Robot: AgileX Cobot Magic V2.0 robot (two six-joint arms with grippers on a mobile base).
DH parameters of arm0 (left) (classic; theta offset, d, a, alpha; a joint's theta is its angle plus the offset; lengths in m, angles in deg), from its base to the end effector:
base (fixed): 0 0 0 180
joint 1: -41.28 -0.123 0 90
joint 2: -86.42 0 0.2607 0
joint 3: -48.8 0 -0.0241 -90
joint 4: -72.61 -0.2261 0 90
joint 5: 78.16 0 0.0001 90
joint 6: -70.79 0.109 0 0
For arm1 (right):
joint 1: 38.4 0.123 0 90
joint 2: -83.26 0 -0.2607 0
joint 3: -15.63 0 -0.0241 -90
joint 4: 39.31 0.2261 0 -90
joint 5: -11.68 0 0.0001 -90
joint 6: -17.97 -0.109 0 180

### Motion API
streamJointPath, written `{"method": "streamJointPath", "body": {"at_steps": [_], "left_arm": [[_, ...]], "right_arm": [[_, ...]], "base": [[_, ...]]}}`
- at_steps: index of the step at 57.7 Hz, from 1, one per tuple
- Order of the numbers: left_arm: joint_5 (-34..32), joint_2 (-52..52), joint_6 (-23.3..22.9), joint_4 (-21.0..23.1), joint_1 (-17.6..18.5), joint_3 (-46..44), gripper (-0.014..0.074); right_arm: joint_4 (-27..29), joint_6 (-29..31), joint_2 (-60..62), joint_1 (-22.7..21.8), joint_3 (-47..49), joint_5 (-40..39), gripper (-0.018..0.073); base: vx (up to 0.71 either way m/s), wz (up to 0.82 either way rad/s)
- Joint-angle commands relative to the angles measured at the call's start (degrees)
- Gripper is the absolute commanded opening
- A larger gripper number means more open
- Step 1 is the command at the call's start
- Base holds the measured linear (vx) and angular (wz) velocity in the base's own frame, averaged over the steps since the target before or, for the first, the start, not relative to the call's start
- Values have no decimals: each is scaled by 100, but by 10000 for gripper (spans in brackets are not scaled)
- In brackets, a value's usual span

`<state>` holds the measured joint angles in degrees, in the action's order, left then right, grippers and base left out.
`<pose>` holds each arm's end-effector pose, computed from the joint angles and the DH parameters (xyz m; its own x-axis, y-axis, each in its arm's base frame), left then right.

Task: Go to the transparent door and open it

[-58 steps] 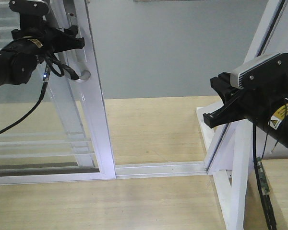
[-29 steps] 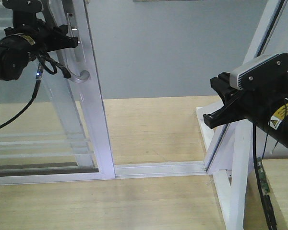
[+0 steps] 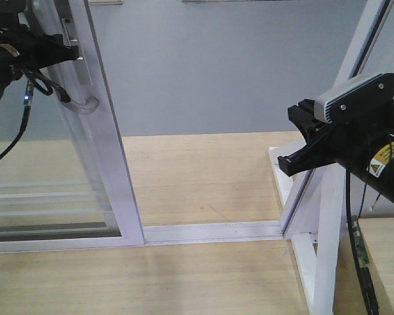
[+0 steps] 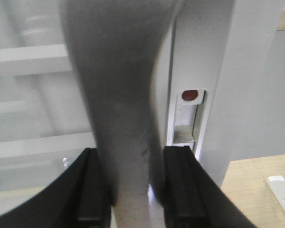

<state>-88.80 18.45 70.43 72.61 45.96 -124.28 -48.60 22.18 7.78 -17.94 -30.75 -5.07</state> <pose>0.4094 -0.0335 0.2420 -0.3136 0.0194 -0.9494 0.0796 0.9968 -0.0060 0.2272 0.0902 0.2476 -0.1523 -0.2987 -0.9421 -0.4372 0.8753 -0.2068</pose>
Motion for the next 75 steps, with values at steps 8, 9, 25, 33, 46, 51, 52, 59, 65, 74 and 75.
{"method": "streamJointPath", "body": {"at_steps": [8, 9, 25, 33, 46, 51, 52, 59, 65, 74, 75], "left_arm": [[556, -447, 345, -44, -79, -151, -6], [590, -464, 345, -51, -95, -135, -6], [582, -1534, 426, -216, -299, 1277, -6], [683, -2417, 481, -237, -299, 2224, -6], [1170, -4194, 436, -188, -293, 3393, -6], [1531, -4953, 436, -169, -293, 3725, -6], [1630, -5067, 436, -157, -293, 3774, -6], [2191, -6094, 443, 141, -293, 4201, -6], [2786, -7150, 581, 659, -287, 4573, -6], [3633, -8399, 1212, 1436, -287, 4902, -6], [3721, -8559, 1281, 1544, -287, 4917, -6]], "right_arm": [[10, 49, 130, -35, 154, -482, -8], [10, 49, 130, -35, 154, -478, -8], [10, 49, 130, -35, 154, -409, -8], [16, -44, 270, -35, 154, -241, -8], [16, -298, 1244, -35, 154, 787, -6], [16, -293, 1783, -35, 154, 1470, -5], [16, -287, 1929, -35, 154, 1637, -5], [16, -278, 2866, -35, 135, 2624, -5], [16, -250, 3815, -35, -129, 3223, -5], [16, -250, 5135, -35, -600, 3714, -5], [16, -250, 5286, -35, -634, 3783, -5]], "base": [[0, 0], [0, 0], [0, 0], [0, 1], [0, 0], [0, 0], [0, 0], [0, 0], [0, 0], [0, 0], [0, 0]]}}
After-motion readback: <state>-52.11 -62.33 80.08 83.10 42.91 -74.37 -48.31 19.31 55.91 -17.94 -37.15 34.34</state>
